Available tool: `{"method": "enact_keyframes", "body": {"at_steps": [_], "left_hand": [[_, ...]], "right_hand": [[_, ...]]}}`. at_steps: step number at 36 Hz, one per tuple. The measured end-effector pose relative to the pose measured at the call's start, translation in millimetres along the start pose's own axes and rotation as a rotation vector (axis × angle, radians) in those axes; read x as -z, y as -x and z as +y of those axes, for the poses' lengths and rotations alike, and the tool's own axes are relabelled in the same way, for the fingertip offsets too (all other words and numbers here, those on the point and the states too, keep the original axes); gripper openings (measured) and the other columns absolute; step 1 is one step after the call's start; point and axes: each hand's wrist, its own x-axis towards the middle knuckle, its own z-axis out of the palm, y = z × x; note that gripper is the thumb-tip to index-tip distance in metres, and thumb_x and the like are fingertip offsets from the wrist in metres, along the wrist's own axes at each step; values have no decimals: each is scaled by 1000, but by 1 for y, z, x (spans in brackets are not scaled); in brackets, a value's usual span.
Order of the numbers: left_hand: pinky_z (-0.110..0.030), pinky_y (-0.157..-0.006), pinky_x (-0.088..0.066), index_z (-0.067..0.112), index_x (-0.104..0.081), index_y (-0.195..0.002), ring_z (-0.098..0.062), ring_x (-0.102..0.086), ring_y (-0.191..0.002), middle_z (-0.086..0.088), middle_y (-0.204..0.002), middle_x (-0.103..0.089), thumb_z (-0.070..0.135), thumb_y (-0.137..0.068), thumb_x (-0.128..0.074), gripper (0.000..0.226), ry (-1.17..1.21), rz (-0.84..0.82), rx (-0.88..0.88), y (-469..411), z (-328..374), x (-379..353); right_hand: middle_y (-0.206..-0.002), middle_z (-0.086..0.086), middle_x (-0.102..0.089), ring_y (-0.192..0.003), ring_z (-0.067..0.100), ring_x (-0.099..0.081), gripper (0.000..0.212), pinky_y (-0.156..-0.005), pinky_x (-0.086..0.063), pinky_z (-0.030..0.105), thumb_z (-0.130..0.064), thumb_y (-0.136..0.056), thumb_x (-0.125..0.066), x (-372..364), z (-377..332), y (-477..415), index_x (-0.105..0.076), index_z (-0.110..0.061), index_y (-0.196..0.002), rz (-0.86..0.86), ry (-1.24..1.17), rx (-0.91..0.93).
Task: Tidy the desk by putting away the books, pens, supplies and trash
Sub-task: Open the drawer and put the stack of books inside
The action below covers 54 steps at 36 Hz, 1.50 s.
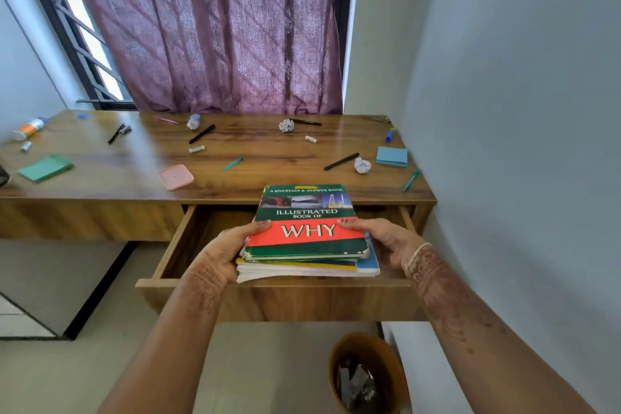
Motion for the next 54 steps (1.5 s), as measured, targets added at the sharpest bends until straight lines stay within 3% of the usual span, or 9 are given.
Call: {"method": "enact_keyframes", "body": {"at_steps": [8,27,31,36,39,42,45,49,54], "left_hand": [[-43,-58,-61,-5,-60,-113,-34,-72,-66,-25,-94,-72,19,-68,-76,54,-56,-13,93,9,-28,-15],[-42,-47,-58,-2,-58,-116,-36,-71,-63,-24,-86,-72,20,-78,-76,47,-28,49,183,-76,-36,-52],[-45,-52,-58,-1,-57,-121,-37,-72,-71,-25,-102,-71,19,-76,-78,54,-12,71,175,-105,-30,-55],[-47,-59,-59,-2,-58,-119,-36,-71,-81,-24,-106,-70,18,-80,-75,47,-76,108,222,-140,-34,-56],[-52,-84,-55,-1,-59,-119,-36,-67,-98,-23,-112,-69,19,-72,-81,55,-147,116,241,-156,-42,-53],[-50,-106,-41,1,-61,-116,-35,-59,-115,-19,-120,-66,20,-62,-86,62,-269,84,263,-170,-53,-49],[-45,-108,-39,5,-60,-117,-32,-55,-120,-16,-125,-63,11,-80,-75,41,-372,90,289,-174,-60,-53],[-51,-110,-37,15,-60,-111,-32,-54,-123,-13,-127,-63,19,-57,-83,59,-460,87,293,-190,-73,-50],[-47,-108,-41,7,-48,-133,-32,-53,-125,-14,-134,-58,12,-77,-77,63,-593,169,188,-184,-74,-71]], "right_hand": [[-92,16,-74,-69,25,-73,45,-52,-57,30,-24,-79,-75,17,31,14,-61,2,-114,44,3,-56],[-107,21,-69,-88,32,-71,60,-64,-60,37,-26,-79,-78,52,30,-46,-49,0,-124,350,-12,-75],[-106,21,-69,-93,33,-70,47,-86,-56,47,-21,-84,-73,60,24,-73,-53,2,-120,382,1,-83],[-113,22,-66,-91,30,-68,47,-70,-58,40,-9,-86,-69,70,24,-103,-48,2,-127,438,-33,-83],[-112,21,-64,-81,24,-64,34,-64,-54,35,-1,-89,-65,76,34,-115,-51,1,-119,471,-6,-93],[-115,21,-63,-92,26,-62,35,-80,-52,39,1,-89,-62,82,47,-122,-51,1,-123,494,61,-128],[-114,17,-62,-96,26,-61,32,-81,-51,38,1,-90,-60,88,60,-128,-50,-5,-119,512,147,-174],[-113,16,-63,-101,29,-62,31,-91,-52,43,1,-89,-55,92,68,-132,-51,-5,-118,517,313,-202],[-109,12,-62,-100,29,-62,27,-92,-52,47,-4,-87,-54,90,71,-131,-50,-9,-113,531,471,-213]]}}
